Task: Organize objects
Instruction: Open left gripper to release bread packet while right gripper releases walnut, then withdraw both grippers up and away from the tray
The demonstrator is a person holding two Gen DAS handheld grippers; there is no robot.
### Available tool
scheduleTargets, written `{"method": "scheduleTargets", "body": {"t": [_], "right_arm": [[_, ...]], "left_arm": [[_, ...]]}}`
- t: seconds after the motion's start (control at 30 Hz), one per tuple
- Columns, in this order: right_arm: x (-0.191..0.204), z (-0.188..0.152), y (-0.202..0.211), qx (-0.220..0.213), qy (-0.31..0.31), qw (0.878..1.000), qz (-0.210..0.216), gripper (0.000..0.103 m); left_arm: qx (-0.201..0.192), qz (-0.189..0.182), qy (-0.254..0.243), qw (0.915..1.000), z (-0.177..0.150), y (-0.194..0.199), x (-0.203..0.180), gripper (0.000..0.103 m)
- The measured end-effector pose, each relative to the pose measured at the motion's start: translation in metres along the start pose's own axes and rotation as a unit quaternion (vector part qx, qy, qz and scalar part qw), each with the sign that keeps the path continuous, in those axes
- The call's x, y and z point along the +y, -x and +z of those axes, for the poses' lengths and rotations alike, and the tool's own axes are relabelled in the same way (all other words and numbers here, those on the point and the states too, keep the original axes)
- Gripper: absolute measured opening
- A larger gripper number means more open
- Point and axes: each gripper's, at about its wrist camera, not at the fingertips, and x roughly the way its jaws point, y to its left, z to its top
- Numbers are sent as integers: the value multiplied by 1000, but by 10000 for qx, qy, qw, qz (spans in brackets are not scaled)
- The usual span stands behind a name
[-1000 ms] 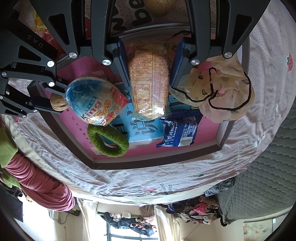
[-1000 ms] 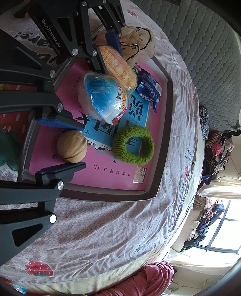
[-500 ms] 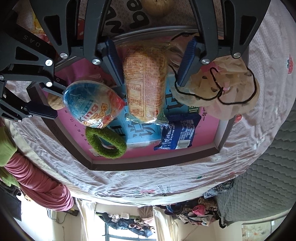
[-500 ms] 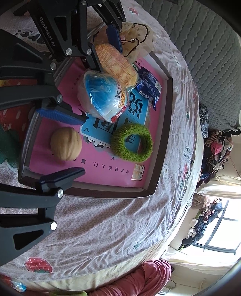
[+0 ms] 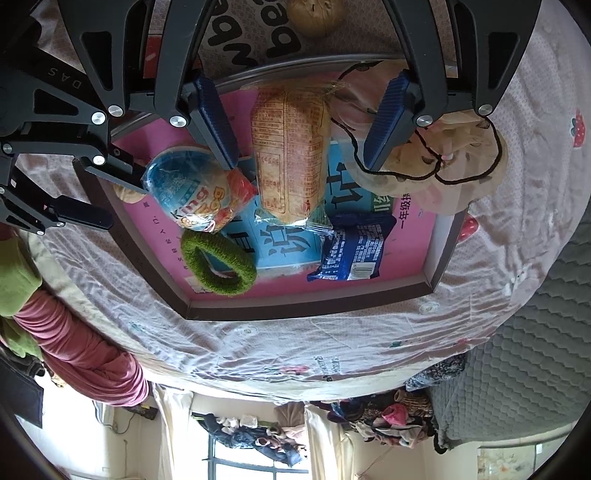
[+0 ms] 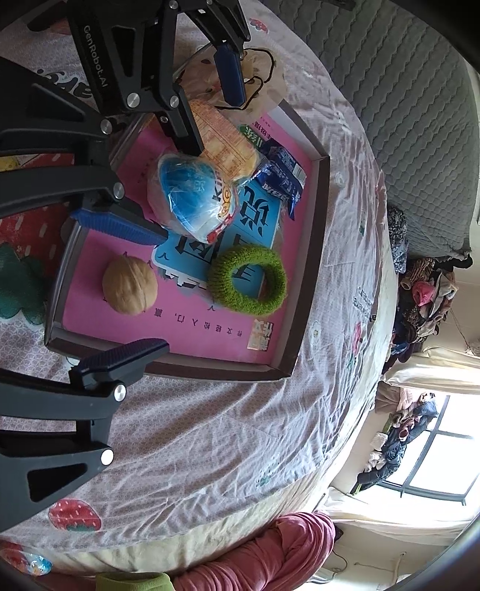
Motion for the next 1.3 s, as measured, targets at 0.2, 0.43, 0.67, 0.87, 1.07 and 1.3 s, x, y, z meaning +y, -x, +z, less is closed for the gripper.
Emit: {"method": "scheduleTargets", "body": {"t": [0.2, 0.43, 0.67, 0.87, 1.07, 1.3], "right_arm": [[0, 3, 8, -45, 19, 10000, -28, 59], [0, 5, 17, -98, -9, 9999, -55, 65], [2, 11, 33, -213, -33, 9997, -72, 76], [5, 15, 47, -312, -12, 9995, -92, 87], [5, 18, 61, -358, -65, 9993, -116, 89], [6, 24, 88, -488, -72, 9987, -151, 90]], "left_arm": [[-80, 9, -7, 10000, 3, 7, -1, 80], [-125, 88, -9, 9999, 8, 18, 0, 81], [-237, 218, 17, 9995, 13, 35, 5, 82], [-321, 312, 48, 9990, 16, 49, 9, 84], [-456, 354, 100, 9983, 22, 67, 12, 94], [-562, 374, 80, 9977, 26, 93, 12, 94]]}}
